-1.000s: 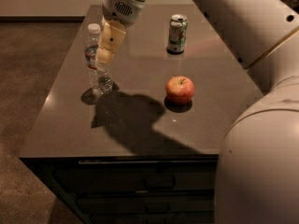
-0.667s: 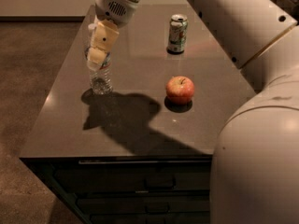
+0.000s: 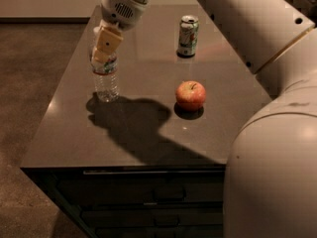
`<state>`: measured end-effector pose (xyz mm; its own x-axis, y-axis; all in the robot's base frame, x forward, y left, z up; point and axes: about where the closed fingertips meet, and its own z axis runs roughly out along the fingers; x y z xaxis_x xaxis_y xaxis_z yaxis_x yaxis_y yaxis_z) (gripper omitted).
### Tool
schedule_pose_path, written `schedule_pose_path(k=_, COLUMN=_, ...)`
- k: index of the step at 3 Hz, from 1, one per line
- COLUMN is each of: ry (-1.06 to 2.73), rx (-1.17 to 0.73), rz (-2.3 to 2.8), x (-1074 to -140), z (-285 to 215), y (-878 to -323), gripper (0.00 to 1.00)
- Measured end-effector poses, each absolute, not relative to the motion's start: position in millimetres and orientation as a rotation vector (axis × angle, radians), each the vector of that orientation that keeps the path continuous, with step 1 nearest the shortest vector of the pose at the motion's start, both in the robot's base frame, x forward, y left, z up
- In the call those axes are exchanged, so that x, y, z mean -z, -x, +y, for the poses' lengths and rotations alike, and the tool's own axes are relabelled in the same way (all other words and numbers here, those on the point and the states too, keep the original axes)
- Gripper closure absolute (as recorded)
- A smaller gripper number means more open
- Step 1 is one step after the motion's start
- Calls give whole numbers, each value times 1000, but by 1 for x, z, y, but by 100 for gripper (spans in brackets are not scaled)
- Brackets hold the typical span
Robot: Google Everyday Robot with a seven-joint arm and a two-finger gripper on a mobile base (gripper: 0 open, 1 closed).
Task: Move water bottle near 7up can
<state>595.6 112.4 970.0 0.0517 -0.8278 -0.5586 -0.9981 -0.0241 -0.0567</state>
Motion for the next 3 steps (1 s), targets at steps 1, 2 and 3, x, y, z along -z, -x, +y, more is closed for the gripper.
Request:
schedule_pose_path(k=1, ry=1856, rx=-484, rz=1856, x=-978, z=93, y=-605, gripper=67)
schedule_pose_path(k=2, ry=1754, rx=-438, rz=1909, x=-997, z=59, y=-620, gripper=89)
schedule_pose_path(k=3, ry=1612, rx=-394, rz=2003, x=-1009, z=11, y=-644, gripper=100)
